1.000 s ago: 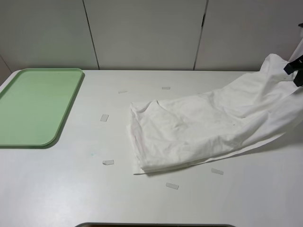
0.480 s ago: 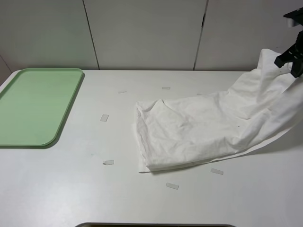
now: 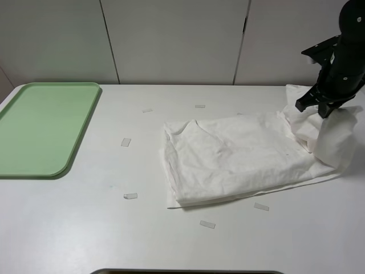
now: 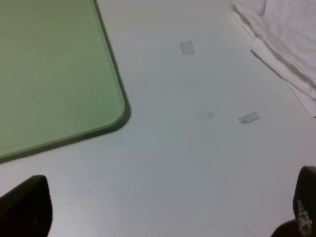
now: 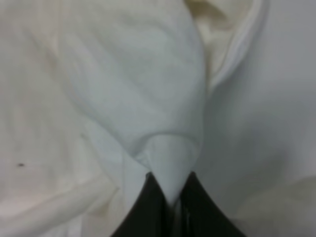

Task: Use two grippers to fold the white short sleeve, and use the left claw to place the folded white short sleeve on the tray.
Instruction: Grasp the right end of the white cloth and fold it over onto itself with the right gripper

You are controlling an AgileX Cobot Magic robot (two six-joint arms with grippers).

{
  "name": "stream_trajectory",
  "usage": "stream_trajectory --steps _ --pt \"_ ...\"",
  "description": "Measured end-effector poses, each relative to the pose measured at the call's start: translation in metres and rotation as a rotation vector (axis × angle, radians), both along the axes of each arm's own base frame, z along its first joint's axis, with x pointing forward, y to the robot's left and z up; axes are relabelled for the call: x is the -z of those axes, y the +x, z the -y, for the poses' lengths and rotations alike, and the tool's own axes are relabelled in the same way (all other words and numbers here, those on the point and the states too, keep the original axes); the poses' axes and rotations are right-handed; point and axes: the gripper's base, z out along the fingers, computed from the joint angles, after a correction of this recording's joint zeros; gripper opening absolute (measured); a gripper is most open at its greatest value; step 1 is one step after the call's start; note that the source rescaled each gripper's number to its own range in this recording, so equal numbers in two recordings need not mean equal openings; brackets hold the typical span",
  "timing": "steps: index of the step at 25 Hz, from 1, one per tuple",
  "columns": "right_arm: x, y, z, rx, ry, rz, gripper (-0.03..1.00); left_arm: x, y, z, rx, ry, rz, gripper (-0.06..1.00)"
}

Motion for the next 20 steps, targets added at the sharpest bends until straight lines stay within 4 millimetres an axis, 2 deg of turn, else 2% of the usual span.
stream_trajectory --steps 4,10,14,15,16,17,19,20 --pt "0.012 -0.006 -0.025 -0.025 -0.031 0.016 0.01 0.000 0.000 0.000 0.000 0.000 0.000 0.97" --pt "0.030 -0.021 -0.052 0.020 -0.027 0.021 0.01 0.000 0.000 0.000 0.000 0.000 0.000 0.97" --pt "0.037 -0.028 -0.061 0.024 -0.011 0.021 0.04 0.000 0.000 0.000 0.000 0.000 0.000 0.97" --pt "0.038 -0.028 -0.063 0.033 -0.005 0.021 0.08 0.000 0.000 0.000 0.000 0.000 0.000 0.97" --pt "0.038 -0.029 -0.065 0.041 0.003 0.023 0.17 0.000 0.000 0.000 0.000 0.000 0.000 0.97" --pt "0.038 -0.029 -0.067 0.053 0.014 0.023 0.31 0.000 0.000 0.000 0.000 0.000 0.000 0.97" --pt "0.039 -0.031 -0.071 0.057 0.030 0.022 0.68 0.000 0.000 0.000 0.000 0.000 0.000 0.97" --pt "0.039 -0.031 -0.074 0.054 0.036 0.022 0.81 0.000 0.000 0.000 0.000 0.000 0.000 0.97"
